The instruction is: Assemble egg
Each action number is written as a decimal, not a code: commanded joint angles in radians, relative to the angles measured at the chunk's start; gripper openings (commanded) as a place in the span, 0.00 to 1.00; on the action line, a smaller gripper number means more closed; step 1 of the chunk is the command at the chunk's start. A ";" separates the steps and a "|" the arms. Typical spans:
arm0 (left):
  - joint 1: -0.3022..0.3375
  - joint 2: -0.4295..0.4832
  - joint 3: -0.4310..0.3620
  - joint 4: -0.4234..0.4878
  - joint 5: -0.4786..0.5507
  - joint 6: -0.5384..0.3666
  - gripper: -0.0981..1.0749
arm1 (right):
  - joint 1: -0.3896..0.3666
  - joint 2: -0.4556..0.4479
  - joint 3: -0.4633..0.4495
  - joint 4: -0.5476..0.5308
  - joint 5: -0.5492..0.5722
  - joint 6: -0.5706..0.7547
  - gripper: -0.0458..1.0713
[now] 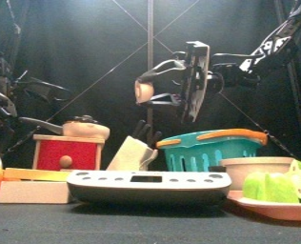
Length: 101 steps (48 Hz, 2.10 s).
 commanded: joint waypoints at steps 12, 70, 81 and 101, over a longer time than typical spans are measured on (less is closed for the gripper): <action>-0.061 -0.006 -0.038 -0.002 -0.328 0.009 0.65 | 0.020 -0.021 -0.055 -0.015 0.092 -0.002 0.61; -0.066 0.278 -0.077 -0.129 -1.612 0.055 0.65 | -0.057 -0.172 -0.129 -0.044 0.094 -0.003 0.61; -0.069 0.293 -0.101 -0.138 -1.638 0.055 0.65 | -0.066 -0.172 -0.127 -0.044 0.094 -0.003 0.61; -0.069 0.295 -0.100 -0.141 -1.641 0.055 0.65 | -0.075 -0.176 -0.133 -0.044 0.074 -0.003 0.61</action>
